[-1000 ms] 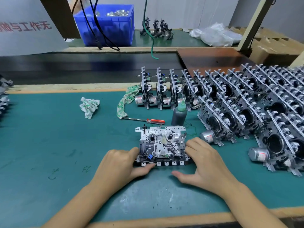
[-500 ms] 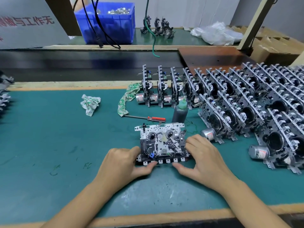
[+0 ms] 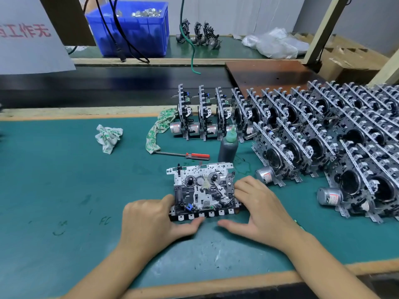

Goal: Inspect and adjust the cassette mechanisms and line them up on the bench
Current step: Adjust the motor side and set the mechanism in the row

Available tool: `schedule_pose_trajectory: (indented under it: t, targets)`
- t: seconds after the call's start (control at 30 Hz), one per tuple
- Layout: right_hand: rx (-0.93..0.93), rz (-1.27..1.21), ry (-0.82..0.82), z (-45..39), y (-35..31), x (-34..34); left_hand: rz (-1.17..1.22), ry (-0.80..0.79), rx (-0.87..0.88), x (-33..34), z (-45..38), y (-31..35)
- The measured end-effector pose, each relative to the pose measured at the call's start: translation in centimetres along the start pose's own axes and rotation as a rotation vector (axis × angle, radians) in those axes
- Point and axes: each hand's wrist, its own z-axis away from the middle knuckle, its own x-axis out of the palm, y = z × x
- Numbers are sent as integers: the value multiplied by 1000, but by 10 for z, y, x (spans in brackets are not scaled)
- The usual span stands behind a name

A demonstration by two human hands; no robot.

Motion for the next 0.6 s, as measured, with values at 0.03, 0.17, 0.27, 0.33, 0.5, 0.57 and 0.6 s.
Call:
schedule_pose_trajectory:
  t: [0.03,0.17,0.27,0.33,0.5,0.57,0.6]
  targets:
    - [-1,-21,-14,0,0,0,2,6,-16,1,0,1]
    - [9,45,26,0,-1,1,75,-30,4,1,0,-3]
    - [55,132,52,0,-1,2,161,-96,56,-1,-3,-6]
    - [59,163,37,0,0,2,167,-119,84,-3,-3,-7]
    - [43,130,44,1,-1,-1,190,-72,183,-5,2,-5]
    - [29,101,12,3,1,-3,189,-49,180,-5,3,-3]
    - [26,99,-5,3,1,-3,186,-45,178,-5,3,-2]
